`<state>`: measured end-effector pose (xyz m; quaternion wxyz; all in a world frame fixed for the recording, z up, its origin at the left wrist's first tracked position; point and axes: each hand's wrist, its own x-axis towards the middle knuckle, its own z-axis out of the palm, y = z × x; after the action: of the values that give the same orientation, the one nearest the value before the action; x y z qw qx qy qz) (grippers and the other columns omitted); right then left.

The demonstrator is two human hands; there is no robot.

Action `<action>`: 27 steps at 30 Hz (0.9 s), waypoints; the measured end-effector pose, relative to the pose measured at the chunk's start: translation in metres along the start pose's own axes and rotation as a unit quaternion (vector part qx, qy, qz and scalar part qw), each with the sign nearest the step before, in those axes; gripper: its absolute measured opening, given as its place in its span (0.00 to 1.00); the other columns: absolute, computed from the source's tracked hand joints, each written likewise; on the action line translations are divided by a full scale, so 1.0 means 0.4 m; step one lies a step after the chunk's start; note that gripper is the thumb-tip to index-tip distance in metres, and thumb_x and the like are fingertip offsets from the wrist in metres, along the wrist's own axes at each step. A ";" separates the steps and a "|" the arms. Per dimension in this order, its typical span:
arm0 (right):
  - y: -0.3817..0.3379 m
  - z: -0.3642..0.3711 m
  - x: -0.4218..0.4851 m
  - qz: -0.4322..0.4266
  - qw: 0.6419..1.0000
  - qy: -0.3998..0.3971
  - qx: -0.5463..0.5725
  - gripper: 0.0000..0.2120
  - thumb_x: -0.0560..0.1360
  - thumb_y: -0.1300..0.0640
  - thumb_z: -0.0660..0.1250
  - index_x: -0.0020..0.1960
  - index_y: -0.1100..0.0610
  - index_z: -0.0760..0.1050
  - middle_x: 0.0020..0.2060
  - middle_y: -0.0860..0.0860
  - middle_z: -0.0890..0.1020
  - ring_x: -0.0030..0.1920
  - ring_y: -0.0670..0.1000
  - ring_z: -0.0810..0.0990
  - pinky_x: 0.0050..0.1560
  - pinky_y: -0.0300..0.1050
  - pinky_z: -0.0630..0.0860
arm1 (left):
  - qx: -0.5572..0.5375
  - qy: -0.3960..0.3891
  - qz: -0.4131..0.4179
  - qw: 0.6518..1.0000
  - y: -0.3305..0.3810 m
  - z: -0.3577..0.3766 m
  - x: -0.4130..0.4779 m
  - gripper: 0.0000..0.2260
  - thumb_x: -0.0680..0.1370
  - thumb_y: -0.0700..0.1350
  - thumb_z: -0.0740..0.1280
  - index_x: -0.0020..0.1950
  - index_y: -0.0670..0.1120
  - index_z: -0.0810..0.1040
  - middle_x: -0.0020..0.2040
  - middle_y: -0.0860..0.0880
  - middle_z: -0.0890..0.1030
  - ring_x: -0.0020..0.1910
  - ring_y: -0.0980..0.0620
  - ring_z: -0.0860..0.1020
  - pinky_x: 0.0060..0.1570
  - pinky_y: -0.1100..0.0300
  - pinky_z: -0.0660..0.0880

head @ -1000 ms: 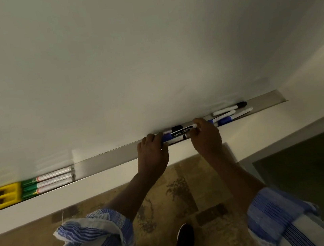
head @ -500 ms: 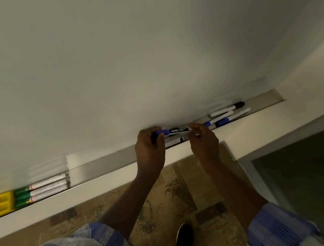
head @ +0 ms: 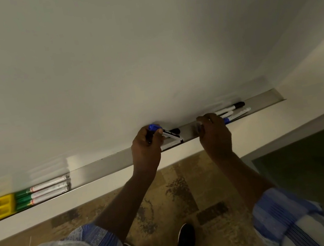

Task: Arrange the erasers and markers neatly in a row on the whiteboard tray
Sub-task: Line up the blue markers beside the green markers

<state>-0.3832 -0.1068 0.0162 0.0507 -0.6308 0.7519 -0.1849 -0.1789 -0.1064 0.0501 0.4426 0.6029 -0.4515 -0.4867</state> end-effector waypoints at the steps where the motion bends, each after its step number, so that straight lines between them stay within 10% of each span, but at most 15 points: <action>1: 0.015 -0.001 0.007 -0.011 0.999 -0.020 -0.041 0.16 0.74 0.62 0.69 0.61 0.58 0.77 0.60 0.58 0.79 0.59 0.60 0.77 0.51 0.52 0.80 | 0.004 0.000 -0.001 1.000 0.001 -0.002 -0.001 0.02 0.81 0.46 0.69 0.53 0.52 0.80 0.43 0.50 0.86 0.43 0.56 0.85 0.46 0.58 0.81; 7: 0.045 -0.013 0.046 -0.047 0.985 -0.083 -0.141 0.12 0.73 0.64 0.68 0.55 0.58 0.80 0.56 0.58 0.80 0.55 0.62 0.76 0.50 0.57 0.77 | 0.040 -0.006 0.019 0.999 0.011 -0.008 -0.014 0.04 0.81 0.46 0.69 0.54 0.48 0.81 0.44 0.46 0.85 0.45 0.44 0.84 0.52 0.41 0.81; 15: 0.060 -0.025 0.067 -0.103 0.979 -0.081 -0.154 0.11 0.75 0.63 0.67 0.56 0.58 0.80 0.53 0.57 0.81 0.53 0.60 0.77 0.49 0.53 0.75 | 0.045 -0.008 0.031 0.998 0.021 -0.015 -0.025 0.04 0.81 0.46 0.69 0.55 0.50 0.80 0.45 0.49 0.85 0.46 0.49 0.84 0.51 0.43 0.81; 23: 0.003 -0.080 0.037 -0.114 0.993 0.040 -0.009 0.13 0.77 0.59 0.69 0.60 0.61 0.78 0.53 0.58 0.84 0.53 0.60 0.81 0.54 0.54 0.79 | 0.045 -0.002 0.055 0.997 0.031 -0.058 -0.026 0.05 0.80 0.45 0.70 0.55 0.49 0.80 0.43 0.51 0.85 0.42 0.55 0.83 0.40 0.68 0.78; 27: -0.066 -0.120 0.014 -0.051 0.986 0.067 0.144 0.13 0.80 0.56 0.66 0.62 0.60 0.76 0.55 0.56 0.83 0.56 0.54 0.80 0.56 0.42 0.74 | 0.034 0.000 0.068 0.997 0.045 -0.078 -0.032 0.04 0.80 0.45 0.69 0.55 0.51 0.80 0.45 0.51 0.85 0.45 0.51 0.84 0.48 0.57 0.82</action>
<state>-0.3745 -0.1055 0.0706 0.0812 -0.6403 0.6861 -0.3359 -0.1518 -0.0948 0.0743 0.4539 0.5851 -0.5079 -0.4401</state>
